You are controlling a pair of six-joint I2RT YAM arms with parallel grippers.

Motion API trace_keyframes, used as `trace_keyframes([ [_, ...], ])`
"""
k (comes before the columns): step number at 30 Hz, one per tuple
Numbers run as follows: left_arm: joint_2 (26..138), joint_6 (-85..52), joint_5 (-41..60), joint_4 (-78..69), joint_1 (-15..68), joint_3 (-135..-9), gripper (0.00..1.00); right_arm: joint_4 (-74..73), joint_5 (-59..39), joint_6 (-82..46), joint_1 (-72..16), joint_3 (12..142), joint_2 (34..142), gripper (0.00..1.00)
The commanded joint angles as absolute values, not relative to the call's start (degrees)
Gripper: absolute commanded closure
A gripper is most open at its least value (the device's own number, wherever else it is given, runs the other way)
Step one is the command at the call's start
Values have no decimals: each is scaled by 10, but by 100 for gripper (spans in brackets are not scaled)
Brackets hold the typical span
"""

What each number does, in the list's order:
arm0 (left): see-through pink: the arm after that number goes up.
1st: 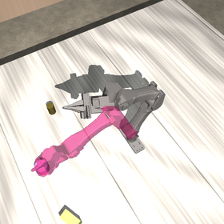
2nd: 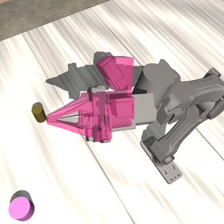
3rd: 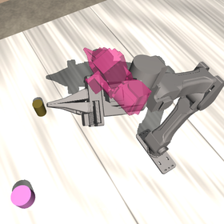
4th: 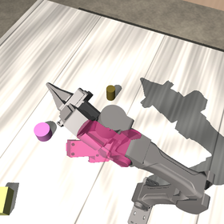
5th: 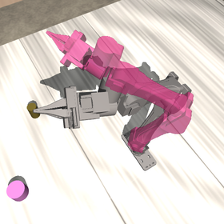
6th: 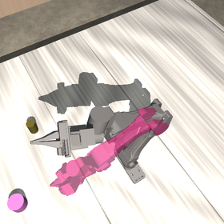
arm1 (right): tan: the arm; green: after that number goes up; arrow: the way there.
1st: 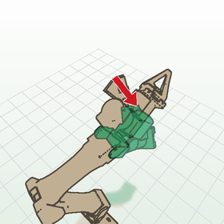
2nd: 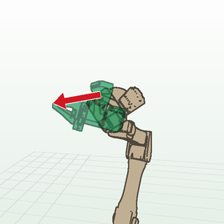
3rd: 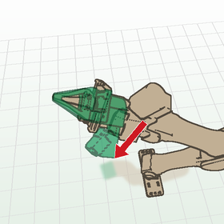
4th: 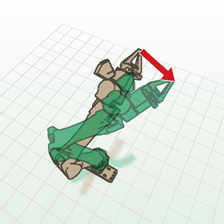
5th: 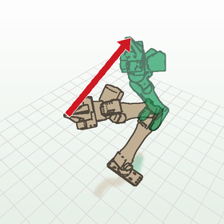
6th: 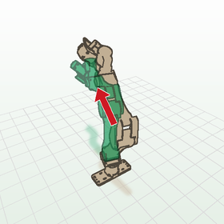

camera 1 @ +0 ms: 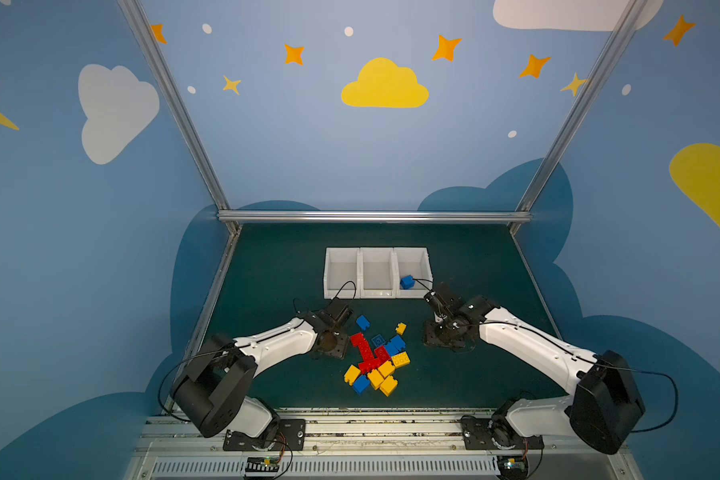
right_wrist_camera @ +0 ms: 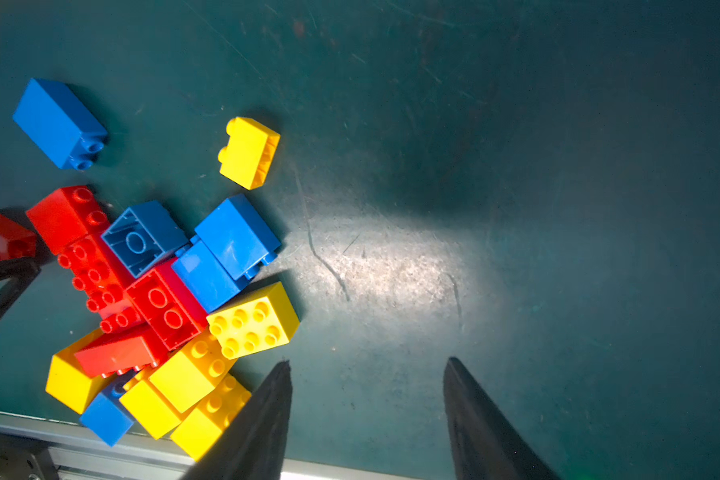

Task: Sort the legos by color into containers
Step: 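Lower the left gripper onto a red brick while the right gripper returns over the pile, then lift the red brick with the left gripper and drop it in the middle compartment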

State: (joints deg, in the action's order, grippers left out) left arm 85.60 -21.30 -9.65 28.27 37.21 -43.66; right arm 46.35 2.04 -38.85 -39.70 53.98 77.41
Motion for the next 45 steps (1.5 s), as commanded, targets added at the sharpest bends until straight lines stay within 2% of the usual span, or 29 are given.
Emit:
trace_keyframes([
  [1,875,-205,-108,296,373,-454,38,458,21,-399,-397,538,775,41],
  [9,889,-195,-104,282,374,-458,55,461,27,-412,-397,534,772,41],
  [17,871,-195,-79,277,374,-482,56,476,37,-413,-397,535,750,41],
  [25,918,-149,-97,285,364,-641,55,488,48,-411,-389,528,701,42],
  [35,1114,-106,-58,306,343,-895,55,526,56,-410,-383,512,639,43],
  [45,1222,-98,-44,342,334,-1027,53,517,96,-411,-379,465,586,43],
])
